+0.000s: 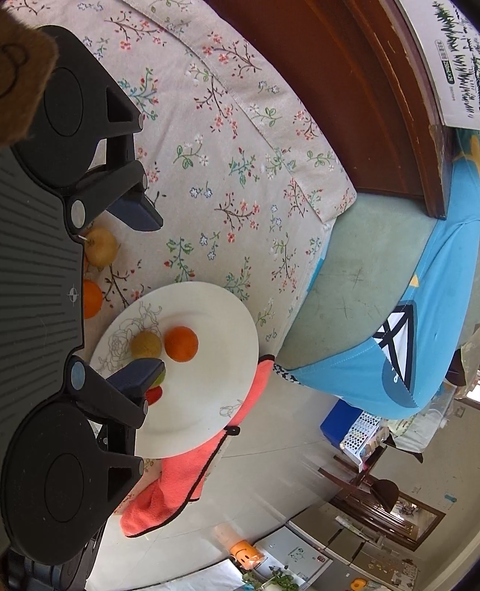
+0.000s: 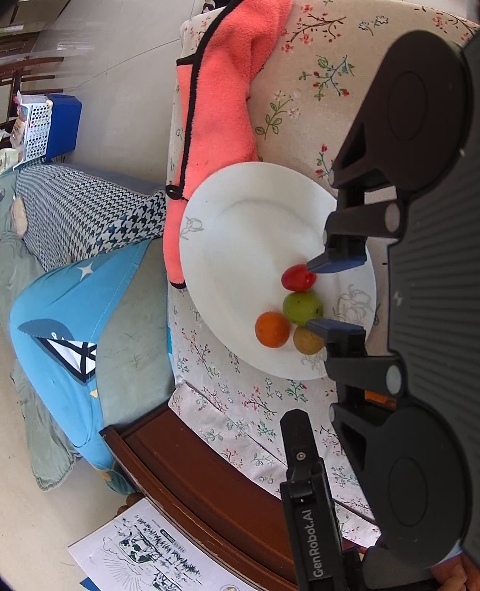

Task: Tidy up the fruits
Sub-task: 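Lower the kiwi and tomato onto the plate and open both tools, then move both tools back over the remaining fruits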

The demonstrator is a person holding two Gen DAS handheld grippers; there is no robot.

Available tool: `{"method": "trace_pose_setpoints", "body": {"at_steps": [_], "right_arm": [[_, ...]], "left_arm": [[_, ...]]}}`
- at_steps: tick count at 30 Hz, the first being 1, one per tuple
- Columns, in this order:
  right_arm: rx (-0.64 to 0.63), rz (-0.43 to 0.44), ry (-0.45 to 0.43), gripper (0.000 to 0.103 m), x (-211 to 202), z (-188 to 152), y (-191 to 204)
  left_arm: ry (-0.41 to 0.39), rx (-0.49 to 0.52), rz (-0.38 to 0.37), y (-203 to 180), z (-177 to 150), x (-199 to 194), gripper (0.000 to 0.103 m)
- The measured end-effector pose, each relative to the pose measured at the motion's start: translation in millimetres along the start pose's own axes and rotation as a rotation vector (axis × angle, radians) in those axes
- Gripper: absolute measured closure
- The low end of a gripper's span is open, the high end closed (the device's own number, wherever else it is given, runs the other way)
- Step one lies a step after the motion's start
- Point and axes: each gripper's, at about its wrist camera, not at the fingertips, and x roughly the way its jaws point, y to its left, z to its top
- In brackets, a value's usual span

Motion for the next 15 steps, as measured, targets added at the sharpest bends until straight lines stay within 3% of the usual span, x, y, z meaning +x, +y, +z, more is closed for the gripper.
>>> {"method": "trace_pose_setpoints", "body": {"at_steps": [15], "right_arm": [[-0.137,0.153,0.132,0.073,-10,-43,38]], "left_arm": [[0.056,-0.003,0.109,36,-36,-41,0.027]]}}
